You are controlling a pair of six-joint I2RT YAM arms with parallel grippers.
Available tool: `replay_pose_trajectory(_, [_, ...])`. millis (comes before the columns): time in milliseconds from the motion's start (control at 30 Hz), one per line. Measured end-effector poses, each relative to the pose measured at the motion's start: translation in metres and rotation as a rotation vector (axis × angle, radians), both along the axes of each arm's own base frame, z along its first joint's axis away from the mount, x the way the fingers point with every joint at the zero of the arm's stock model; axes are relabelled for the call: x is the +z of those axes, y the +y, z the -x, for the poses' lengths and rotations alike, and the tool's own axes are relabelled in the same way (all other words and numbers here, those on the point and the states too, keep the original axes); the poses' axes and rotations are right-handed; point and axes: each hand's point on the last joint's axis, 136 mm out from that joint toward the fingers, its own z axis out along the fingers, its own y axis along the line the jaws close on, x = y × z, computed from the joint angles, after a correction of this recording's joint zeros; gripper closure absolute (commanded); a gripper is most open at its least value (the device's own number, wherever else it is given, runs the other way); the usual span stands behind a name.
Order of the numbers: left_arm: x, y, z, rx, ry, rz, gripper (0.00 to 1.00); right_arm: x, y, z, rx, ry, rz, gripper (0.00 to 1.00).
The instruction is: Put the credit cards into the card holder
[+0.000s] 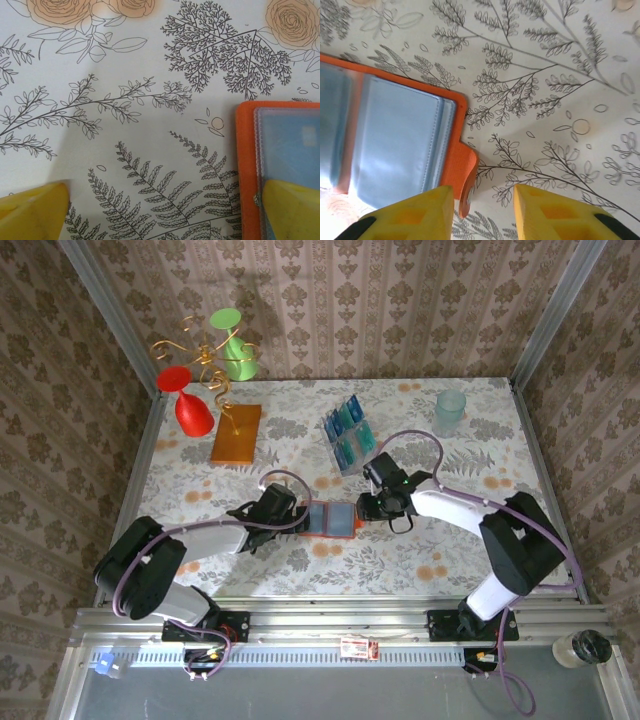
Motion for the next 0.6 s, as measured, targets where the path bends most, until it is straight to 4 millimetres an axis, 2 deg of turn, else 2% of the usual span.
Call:
replay_pose_trajectory(133, [0.001,0.000,0.001,0.000,-0.003,0.009,0.00,0.032,0.000,-0.018,-0.019,-0.057,-0.031,0.61])
replay_pose_trajectory(333, [0.004,-0.002,0.003,-0.003,-0.002,0.020,0.00,0.099,0.004,-0.069,-0.037,-0.194,-0.070,0.62])
replay_pose_trajectory(400, [0.007,-0.002,0.003,-0.003,-0.008,0.026,0.00,0.115,0.007,-0.086,-0.035,-0.226,-0.066,0.63])
replay_pose_trajectory(500, [0.011,-0.002,0.003,-0.003,-0.017,0.033,0.00,0.123,0.012,-0.109,-0.025,-0.244,-0.042,0.67])
replay_pose_trajectory(600, [0.013,-0.001,0.004,-0.003,-0.018,0.035,0.00,0.118,0.016,-0.127,-0.010,-0.233,0.004,0.69])
